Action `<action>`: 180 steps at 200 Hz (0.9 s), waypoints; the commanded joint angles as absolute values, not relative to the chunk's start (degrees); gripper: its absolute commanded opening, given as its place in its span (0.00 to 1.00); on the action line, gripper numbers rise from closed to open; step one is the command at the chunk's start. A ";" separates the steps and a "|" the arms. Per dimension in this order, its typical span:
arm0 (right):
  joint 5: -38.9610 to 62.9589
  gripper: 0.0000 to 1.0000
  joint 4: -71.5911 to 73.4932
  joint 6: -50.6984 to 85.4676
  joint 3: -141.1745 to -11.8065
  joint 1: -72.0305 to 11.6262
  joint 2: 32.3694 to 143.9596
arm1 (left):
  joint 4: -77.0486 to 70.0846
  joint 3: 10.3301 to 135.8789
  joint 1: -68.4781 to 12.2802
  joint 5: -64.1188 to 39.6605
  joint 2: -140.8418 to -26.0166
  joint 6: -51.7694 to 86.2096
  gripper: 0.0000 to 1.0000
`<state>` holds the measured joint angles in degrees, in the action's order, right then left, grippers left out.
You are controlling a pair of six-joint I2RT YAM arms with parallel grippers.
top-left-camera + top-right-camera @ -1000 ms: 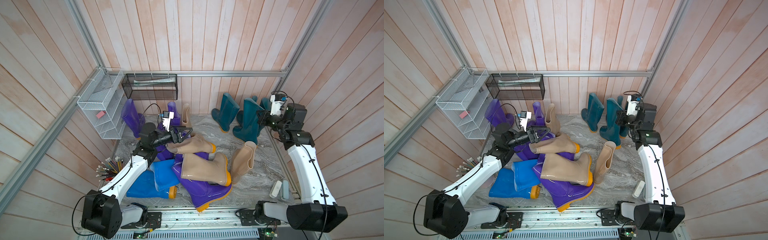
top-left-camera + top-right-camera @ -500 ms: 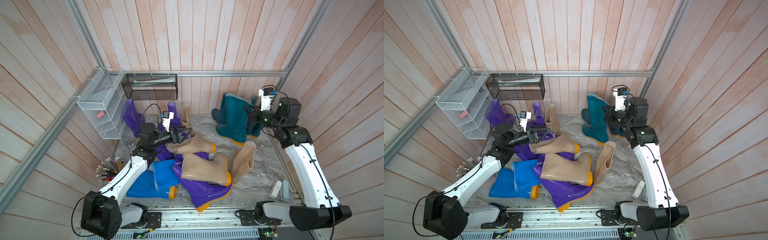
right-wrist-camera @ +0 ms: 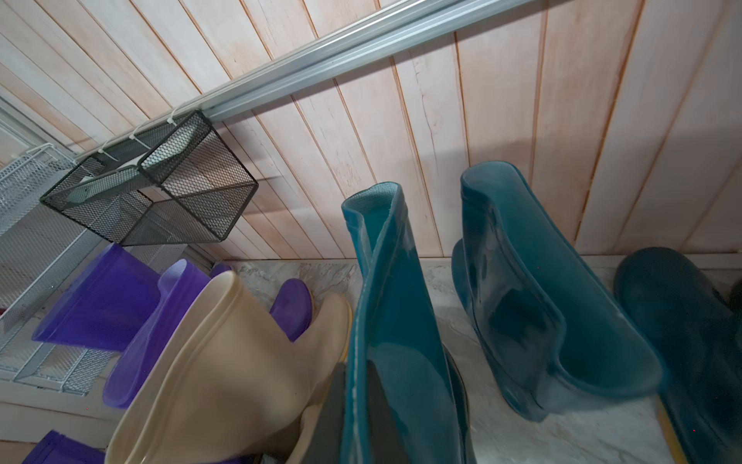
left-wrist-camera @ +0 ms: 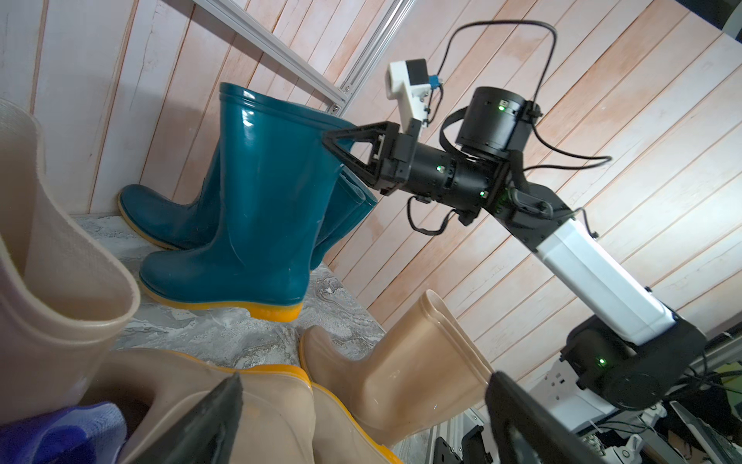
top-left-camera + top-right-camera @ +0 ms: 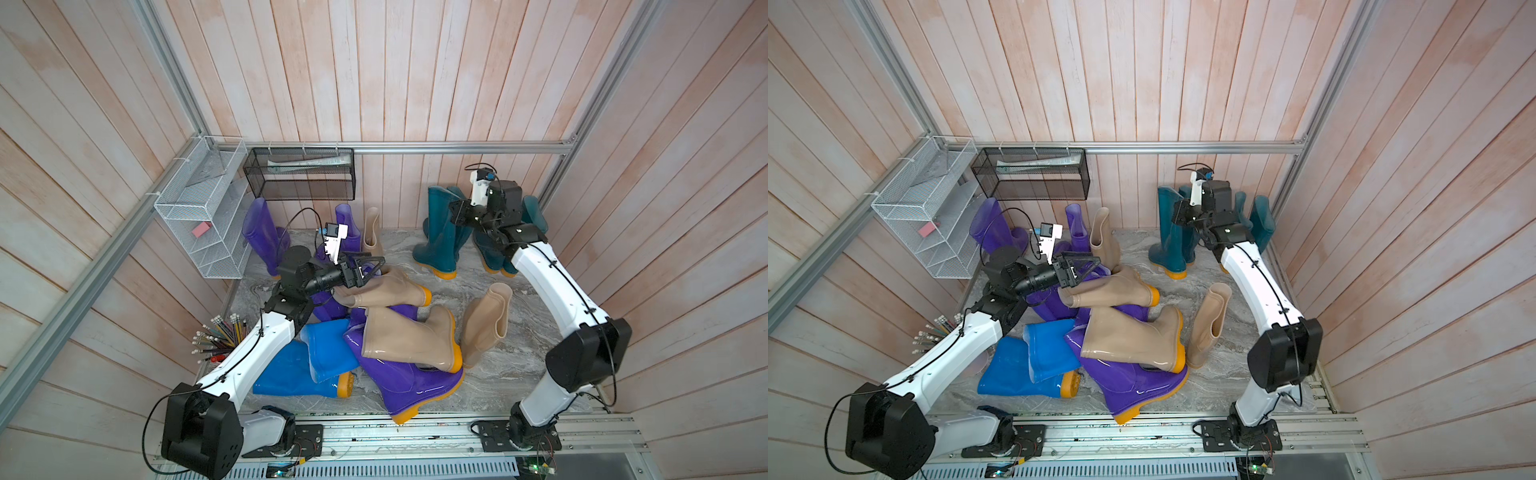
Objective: Match and arrange rain boots in pairs
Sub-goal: Place the rain boot at the center of the board.
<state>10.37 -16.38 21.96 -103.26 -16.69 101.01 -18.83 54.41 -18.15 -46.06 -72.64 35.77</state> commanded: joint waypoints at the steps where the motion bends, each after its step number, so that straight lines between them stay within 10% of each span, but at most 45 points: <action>1: 12.22 0.00 -9.53 21.41 -113.85 -16.70 106.35 | -18.54 55.27 -17.65 -45.71 -71.72 34.63 0.97; 53: 12.43 0.00 -13.34 19.98 -125.40 -16.61 117.63 | -19.93 54.95 -16.46 -46.42 -72.15 36.03 0.97; 102: 10.03 0.01 -8.08 19.50 -105.10 -18.00 112.10 | -20.21 54.87 -16.25 -46.64 -72.43 36.44 0.97; 180: 6.48 0.58 -14.65 12.76 -99.33 -19.60 99.35 | -20.74 54.73 -16.26 -46.80 -72.42 36.84 0.97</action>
<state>9.28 -12.29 16.93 -96.62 -19.25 104.27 -19.22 54.41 -16.45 -46.24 -72.64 36.69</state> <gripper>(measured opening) 0.540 0.969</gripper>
